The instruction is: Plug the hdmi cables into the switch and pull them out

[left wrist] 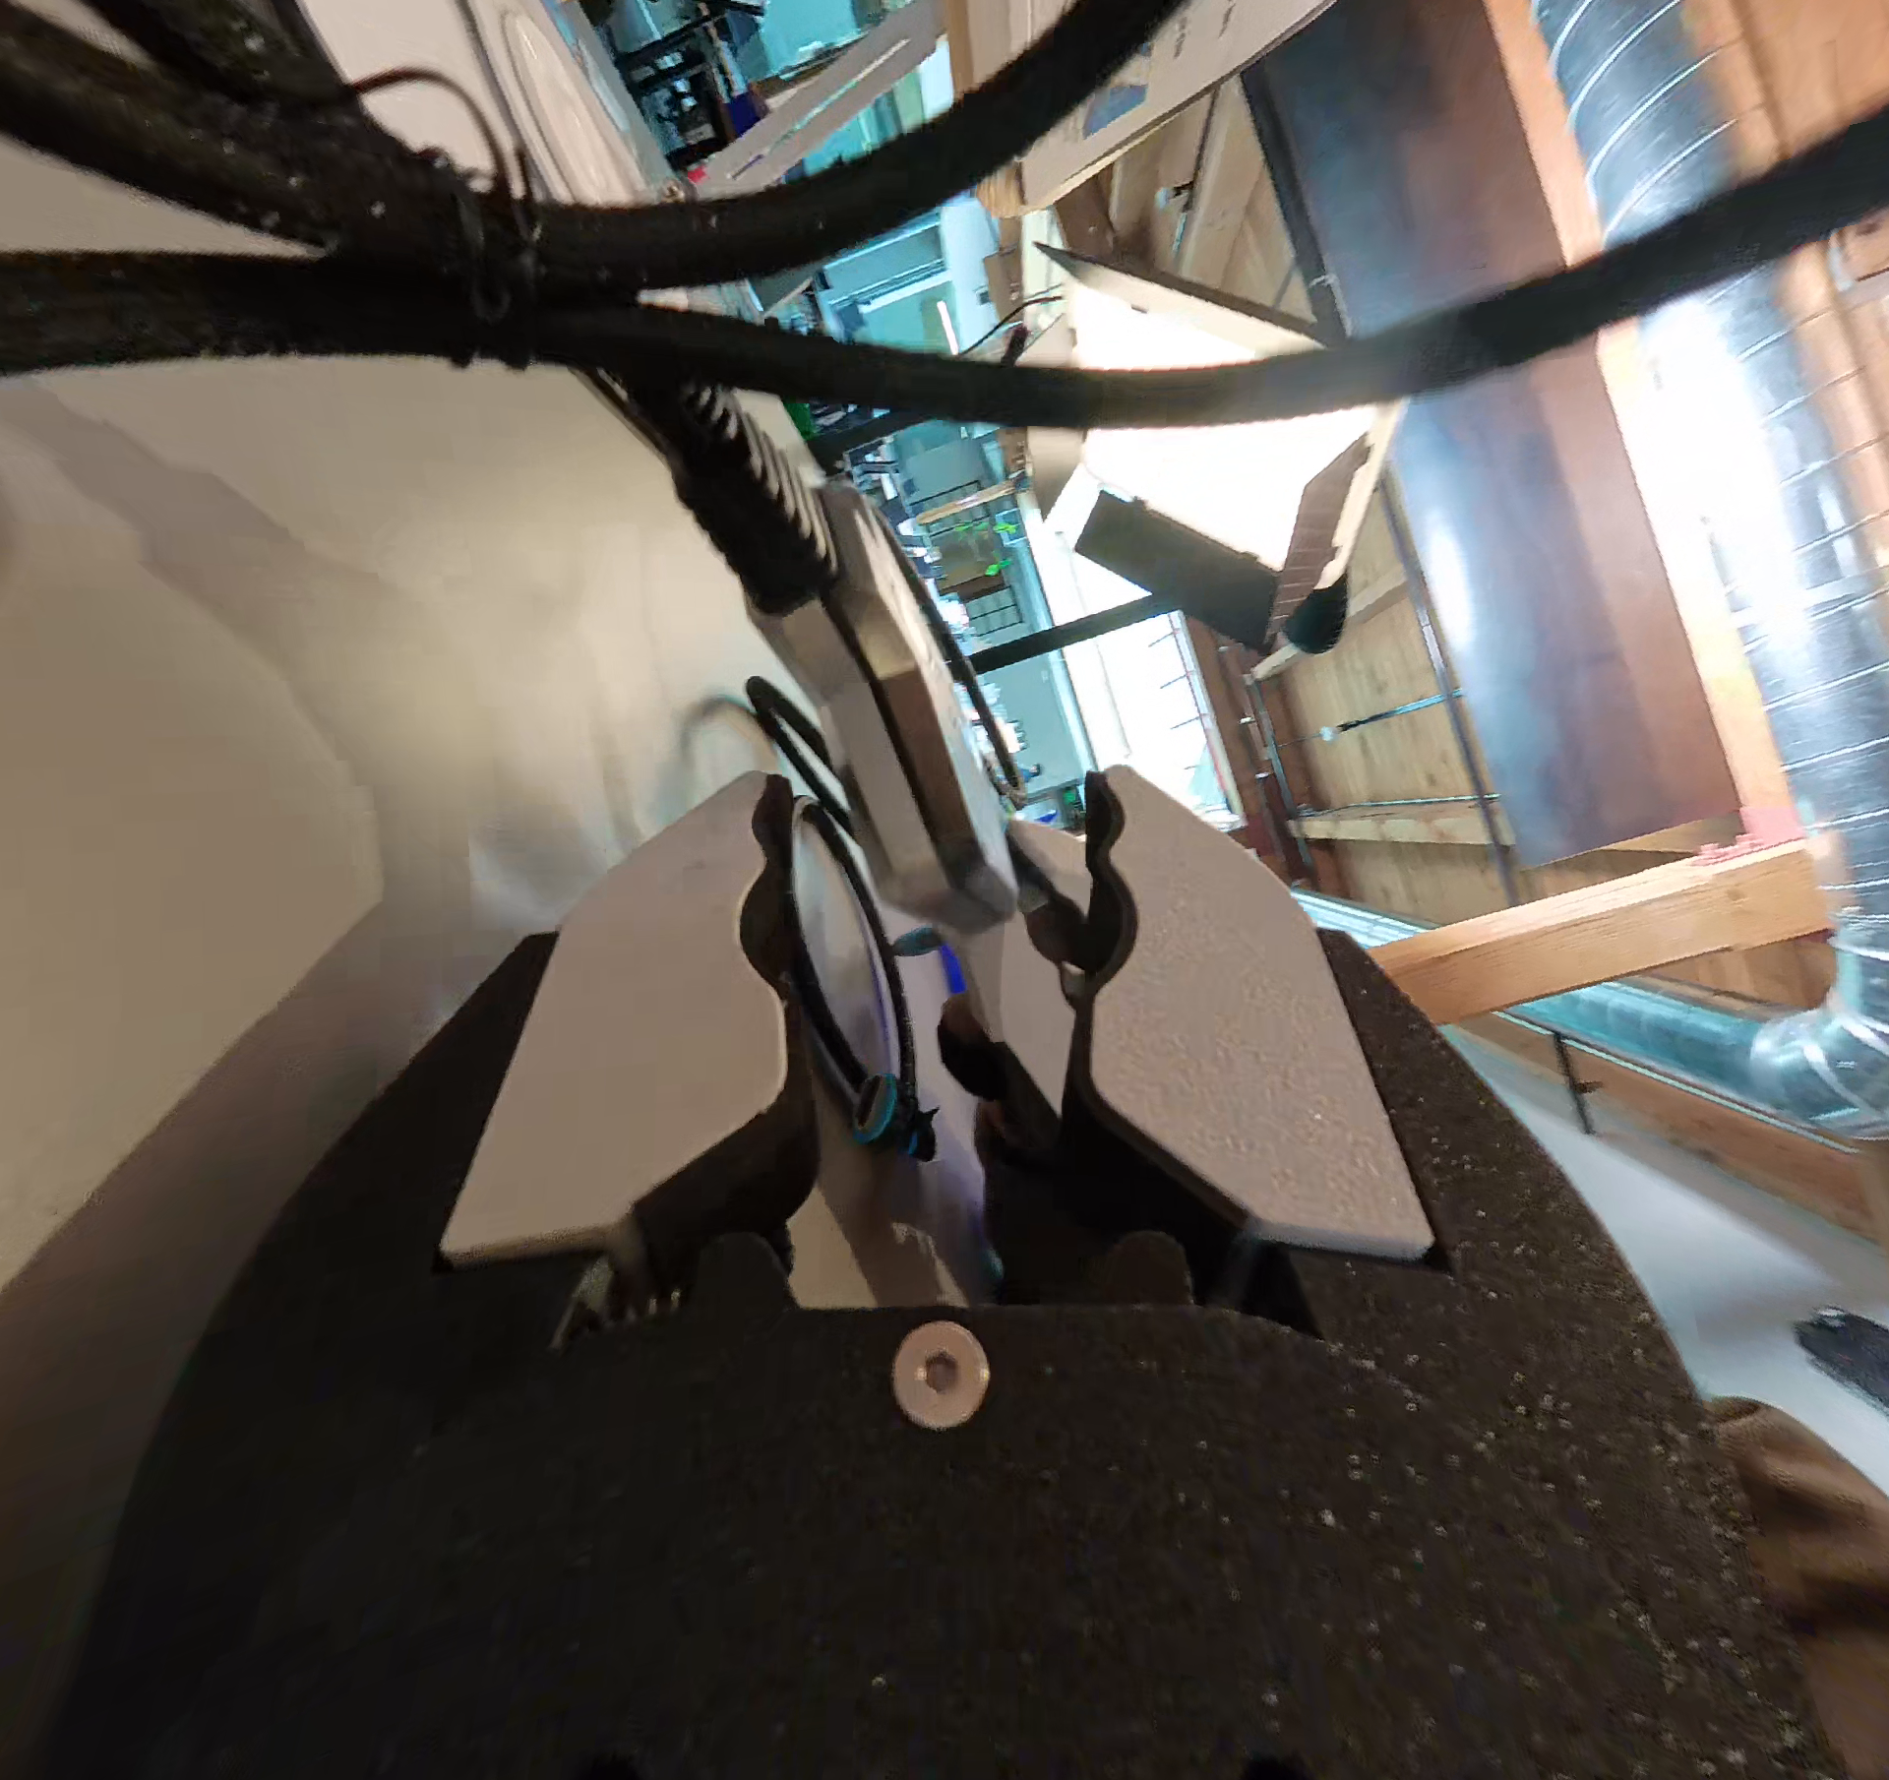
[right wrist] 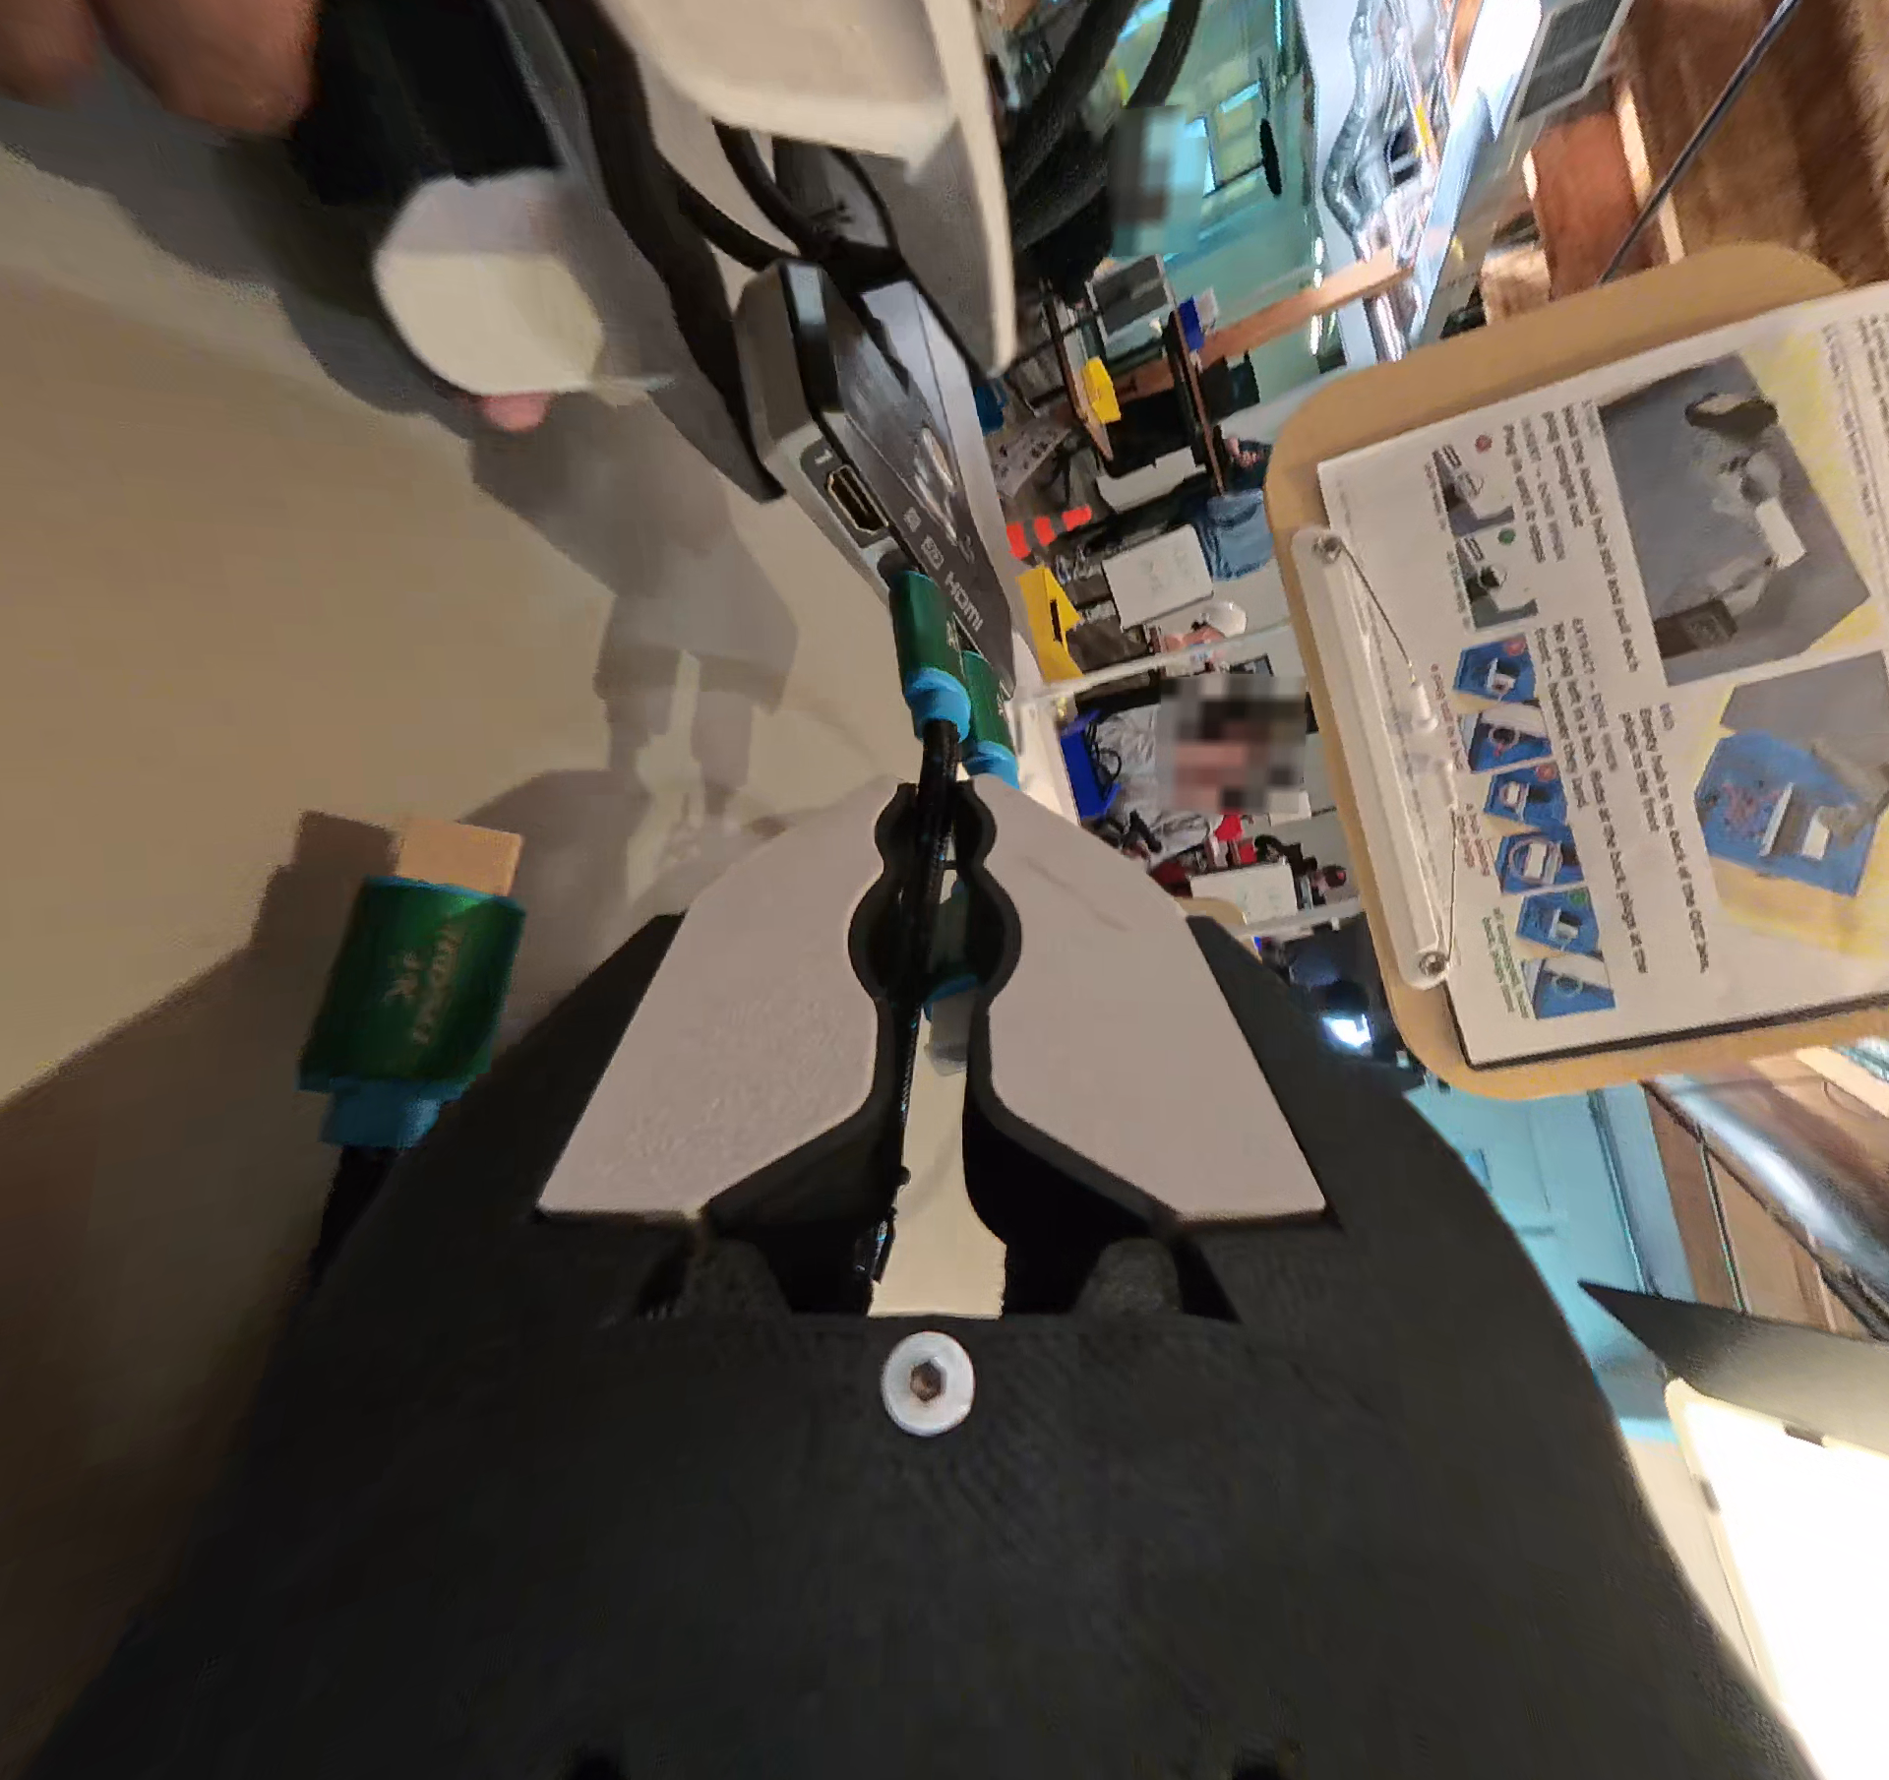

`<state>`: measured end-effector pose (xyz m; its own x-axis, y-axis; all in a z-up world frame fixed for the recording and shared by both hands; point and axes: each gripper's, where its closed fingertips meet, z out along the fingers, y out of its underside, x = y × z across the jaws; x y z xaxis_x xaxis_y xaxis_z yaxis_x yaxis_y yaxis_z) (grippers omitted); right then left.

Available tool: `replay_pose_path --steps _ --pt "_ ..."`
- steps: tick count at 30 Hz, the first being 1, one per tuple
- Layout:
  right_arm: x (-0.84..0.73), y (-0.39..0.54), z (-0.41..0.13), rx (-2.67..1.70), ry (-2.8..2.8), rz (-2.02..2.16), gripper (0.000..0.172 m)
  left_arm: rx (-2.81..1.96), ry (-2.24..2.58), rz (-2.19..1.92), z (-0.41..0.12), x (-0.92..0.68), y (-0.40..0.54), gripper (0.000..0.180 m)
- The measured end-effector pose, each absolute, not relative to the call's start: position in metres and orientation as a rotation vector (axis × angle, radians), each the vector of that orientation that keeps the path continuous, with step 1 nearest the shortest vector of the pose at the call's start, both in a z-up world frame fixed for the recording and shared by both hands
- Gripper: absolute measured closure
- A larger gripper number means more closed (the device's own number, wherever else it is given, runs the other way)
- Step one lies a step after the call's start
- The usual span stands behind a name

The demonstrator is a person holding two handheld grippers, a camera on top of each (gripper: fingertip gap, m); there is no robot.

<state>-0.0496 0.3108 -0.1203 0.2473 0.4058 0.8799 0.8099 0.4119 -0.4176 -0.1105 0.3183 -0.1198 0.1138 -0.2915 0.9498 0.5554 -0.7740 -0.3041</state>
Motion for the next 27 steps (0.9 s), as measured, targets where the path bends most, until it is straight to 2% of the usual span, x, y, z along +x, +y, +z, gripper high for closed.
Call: replay_pose_path --steps 3,6,9,15,21,27 --pt "-0.057 0.300 -0.123 -1.129 -1.421 -0.334 0.165 -1.757 -0.277 -1.783 -0.120 -0.108 0.319 0.127" --pt "-0.057 0.299 -0.121 -1.128 -1.403 -0.286 0.165 -1.783 -0.221 -1.791 -0.120 -0.104 0.314 0.149" --pt "-0.052 0.302 -0.121 -1.151 -1.389 -0.255 0.164 -1.810 -0.181 -1.748 -0.120 -0.100 0.312 0.154" --pt "-0.049 0.301 -0.118 -1.169 -1.375 -0.183 0.159 -1.736 -0.235 -1.691 -0.114 -0.103 0.319 0.157" --pt "-0.041 0.300 -0.097 -1.228 -1.284 -0.004 0.162 -1.690 -0.378 -1.608 -0.117 -0.126 0.329 0.159" --pt "-0.047 0.274 -0.117 -1.344 -1.407 0.162 0.160 -1.668 -0.442 -1.587 -0.119 -0.135 0.332 0.159"
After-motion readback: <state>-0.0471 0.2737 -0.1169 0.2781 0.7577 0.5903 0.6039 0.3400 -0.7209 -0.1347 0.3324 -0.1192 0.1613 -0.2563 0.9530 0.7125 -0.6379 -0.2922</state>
